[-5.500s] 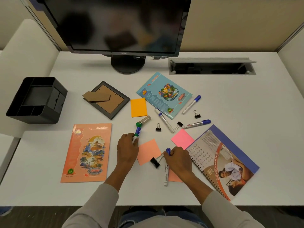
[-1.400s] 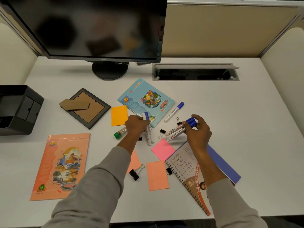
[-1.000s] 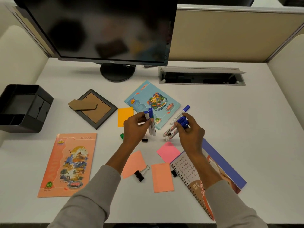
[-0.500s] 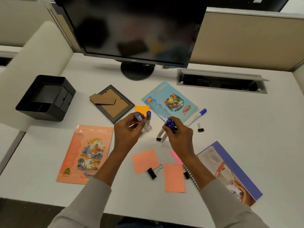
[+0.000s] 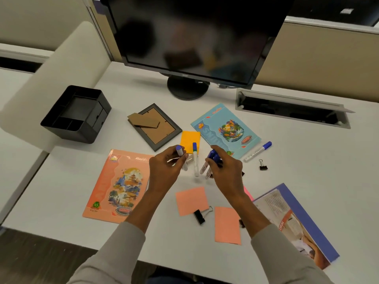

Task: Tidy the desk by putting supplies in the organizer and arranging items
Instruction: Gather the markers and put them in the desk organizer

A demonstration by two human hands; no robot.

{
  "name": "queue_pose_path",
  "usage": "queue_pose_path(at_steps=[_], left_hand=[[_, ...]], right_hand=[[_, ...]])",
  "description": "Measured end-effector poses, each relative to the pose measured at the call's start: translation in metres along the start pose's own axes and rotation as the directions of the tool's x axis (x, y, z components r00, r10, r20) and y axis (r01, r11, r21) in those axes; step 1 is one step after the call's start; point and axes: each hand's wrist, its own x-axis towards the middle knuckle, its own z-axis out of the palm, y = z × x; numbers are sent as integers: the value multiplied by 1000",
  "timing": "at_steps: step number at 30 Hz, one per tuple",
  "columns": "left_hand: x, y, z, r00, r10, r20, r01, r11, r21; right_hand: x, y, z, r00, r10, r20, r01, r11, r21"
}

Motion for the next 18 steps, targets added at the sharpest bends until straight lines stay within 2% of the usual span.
queue_pose_path(at_steps=[11, 18], left_hand=[[8, -7, -10, 999, -35, -12, 35, 999, -35], [18, -2, 7, 998, -38, 44, 40, 998, -50]], right_hand=[[-8, 7, -33, 985, 122, -122, -116, 992, 50], [-10, 12, -52, 969, 171, -177, -162, 984, 68]])
